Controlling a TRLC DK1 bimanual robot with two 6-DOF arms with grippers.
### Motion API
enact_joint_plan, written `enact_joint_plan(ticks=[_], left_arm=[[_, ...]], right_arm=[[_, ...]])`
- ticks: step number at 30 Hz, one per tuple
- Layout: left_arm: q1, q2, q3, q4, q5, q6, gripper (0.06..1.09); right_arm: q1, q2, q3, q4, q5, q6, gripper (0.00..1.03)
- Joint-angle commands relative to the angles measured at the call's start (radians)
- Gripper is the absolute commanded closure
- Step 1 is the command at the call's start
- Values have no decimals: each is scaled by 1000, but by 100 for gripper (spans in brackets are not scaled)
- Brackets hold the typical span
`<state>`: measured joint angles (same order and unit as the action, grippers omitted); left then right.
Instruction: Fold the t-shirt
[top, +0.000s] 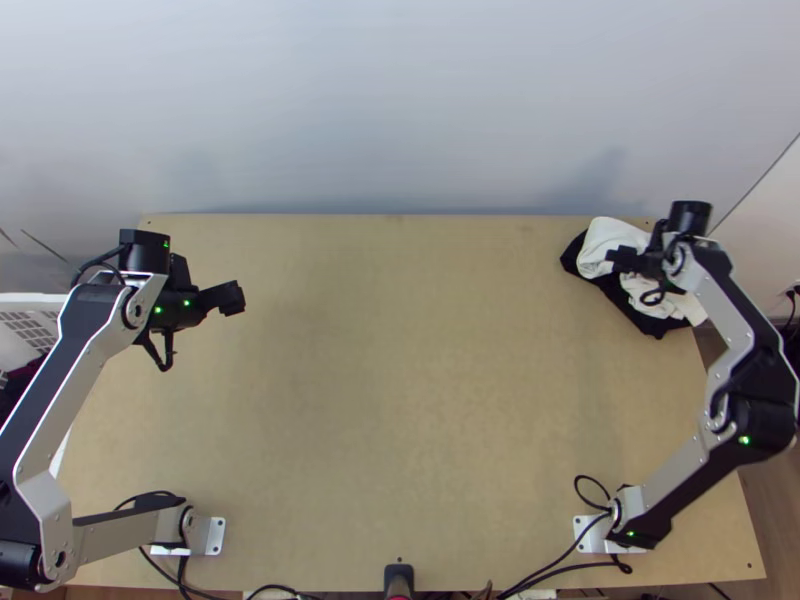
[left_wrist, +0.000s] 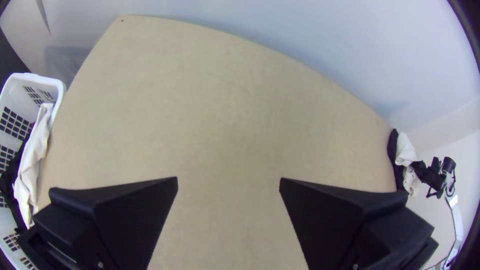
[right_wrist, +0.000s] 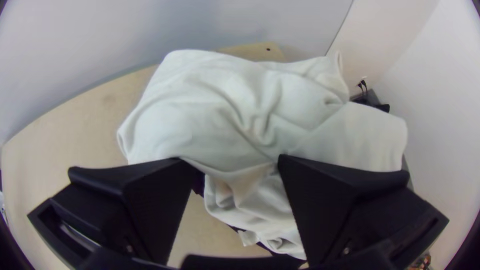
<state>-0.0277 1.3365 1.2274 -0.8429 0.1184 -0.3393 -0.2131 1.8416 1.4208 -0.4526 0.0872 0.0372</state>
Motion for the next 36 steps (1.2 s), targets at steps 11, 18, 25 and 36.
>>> enact_joint_plan(ticks=[11,18,25,36], left_arm=[[-35,16,15,4,0,-13,10],[-32,15,17,4,-3,-13,10],[-18,1,-17,2,-3,-10,10],[-26,3,-6,5,-3,-13,10]], right_arm=[[-71,-77,184,37,-92,165,4],[-17,104,231,78,-90,178,4],[-16,179,141,91,-89,204,4],[-49,189,66,130,-87,221,4]])
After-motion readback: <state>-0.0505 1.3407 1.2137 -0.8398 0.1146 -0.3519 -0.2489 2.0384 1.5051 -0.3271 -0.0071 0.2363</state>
